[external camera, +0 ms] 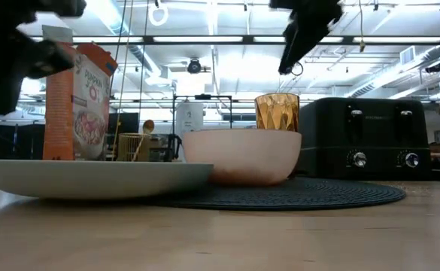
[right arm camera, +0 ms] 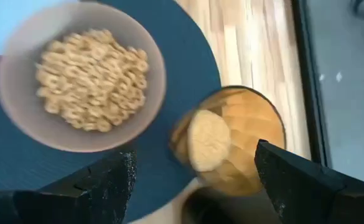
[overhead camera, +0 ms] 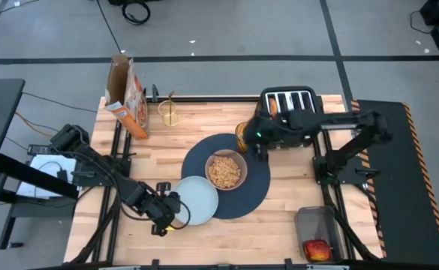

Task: Arrange a breakfast setting
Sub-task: Adjust the light orange bowl, brown cup of milk, and blue plate

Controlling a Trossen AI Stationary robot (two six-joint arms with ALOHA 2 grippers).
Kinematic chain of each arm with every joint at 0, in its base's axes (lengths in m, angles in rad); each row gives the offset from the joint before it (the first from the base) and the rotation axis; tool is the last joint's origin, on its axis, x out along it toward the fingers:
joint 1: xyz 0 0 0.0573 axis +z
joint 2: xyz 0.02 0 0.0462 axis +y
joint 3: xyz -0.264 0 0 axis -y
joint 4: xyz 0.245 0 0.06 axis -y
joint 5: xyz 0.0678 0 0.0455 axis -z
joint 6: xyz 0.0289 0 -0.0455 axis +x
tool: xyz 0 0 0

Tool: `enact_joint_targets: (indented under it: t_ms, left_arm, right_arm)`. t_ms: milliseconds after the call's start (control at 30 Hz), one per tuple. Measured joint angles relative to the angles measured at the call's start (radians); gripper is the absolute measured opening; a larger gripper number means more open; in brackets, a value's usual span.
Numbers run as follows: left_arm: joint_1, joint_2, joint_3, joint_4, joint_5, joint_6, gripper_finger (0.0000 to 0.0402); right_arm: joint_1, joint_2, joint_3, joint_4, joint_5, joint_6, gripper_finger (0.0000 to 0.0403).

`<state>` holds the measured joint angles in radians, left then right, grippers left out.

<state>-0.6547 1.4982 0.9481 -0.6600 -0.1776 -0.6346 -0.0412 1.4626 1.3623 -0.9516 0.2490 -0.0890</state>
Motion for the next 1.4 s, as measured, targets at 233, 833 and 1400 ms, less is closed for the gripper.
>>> enact_joint_targets:
  t_ms: [233,833,1400]
  left_arm:
    - [-0.049,0.0,-0.002,-0.007,-0.002,-0.142,0.0095]
    - [-0.12,0.0,-0.071,-0.004,0.034,-0.351,0.0095]
    - [-0.116,0.0,-0.073,0.022,0.033,-0.349,0.0095]
  right_arm:
    - [-0.098,0.146,0.078,-0.077,-0.14,-0.046,0.0289]
    - [-0.11,0.225,0.077,-0.088,-0.145,-0.09,0.0064]
    - [-0.116,0.202,0.077,-0.122,-0.119,-0.09,0.0011]
